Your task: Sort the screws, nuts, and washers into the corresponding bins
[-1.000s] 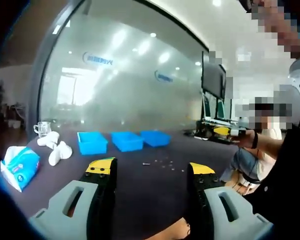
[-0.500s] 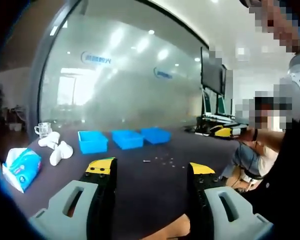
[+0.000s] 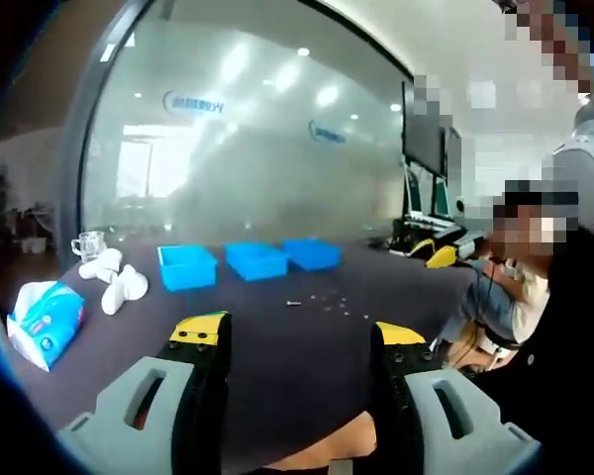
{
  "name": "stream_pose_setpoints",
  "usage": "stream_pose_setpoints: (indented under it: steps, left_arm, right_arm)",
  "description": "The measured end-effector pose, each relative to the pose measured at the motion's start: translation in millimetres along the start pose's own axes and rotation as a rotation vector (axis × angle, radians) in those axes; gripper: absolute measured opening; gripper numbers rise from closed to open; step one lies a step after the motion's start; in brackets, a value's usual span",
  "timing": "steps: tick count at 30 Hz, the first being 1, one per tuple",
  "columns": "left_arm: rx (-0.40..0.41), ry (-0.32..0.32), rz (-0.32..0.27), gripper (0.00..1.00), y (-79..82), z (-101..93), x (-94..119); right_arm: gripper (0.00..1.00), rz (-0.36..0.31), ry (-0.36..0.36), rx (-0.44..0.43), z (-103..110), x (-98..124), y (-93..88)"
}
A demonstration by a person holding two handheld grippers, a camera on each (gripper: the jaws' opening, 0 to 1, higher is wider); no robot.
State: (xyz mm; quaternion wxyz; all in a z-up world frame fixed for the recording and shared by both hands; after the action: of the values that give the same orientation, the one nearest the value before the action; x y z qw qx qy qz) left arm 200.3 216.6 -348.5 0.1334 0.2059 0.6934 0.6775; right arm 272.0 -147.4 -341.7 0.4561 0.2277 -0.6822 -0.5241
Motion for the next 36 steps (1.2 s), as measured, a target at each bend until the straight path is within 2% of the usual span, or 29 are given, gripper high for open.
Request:
stream_pose_setpoints:
  steps: [5,22,29,36]
  left_arm:
    - [0.006,0.002,0.006,0.55,-1.3,0.3,0]
    - [0.027,0.029,0.002,0.55,-7.4,8.5,9]
    - [0.039,0.04,-0.006,0.55,-10.1,13.0,13]
    - [0.05,0.053,-0.012,0.55,-11.9,16.9,17]
  right_arm:
    - [0.31,0.04,0.026,0.011,-5,-6,8.4]
    - [0.31,0.227,0.143,0.172,-6,-49,37.0]
    - [0.31,0.287,0.176,0.217,-12,-75,48.2]
    - [0.3,0.318,0.199,0.229,-21,-102,57.6]
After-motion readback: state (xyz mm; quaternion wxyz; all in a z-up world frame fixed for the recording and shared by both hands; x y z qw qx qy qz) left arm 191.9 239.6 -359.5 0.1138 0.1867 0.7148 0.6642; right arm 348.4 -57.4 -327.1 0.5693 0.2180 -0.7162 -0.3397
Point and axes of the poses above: the point that each gripper's makers call its tool centre point, and the gripper's own axes: x roughly backward along the fingers, z roughly to its left, y roughly out of its top, the point moved 6 cm from there along x, roughly backward along the fingers, and after that the axes turned 5 degrees about y, right-handed, at the moved point
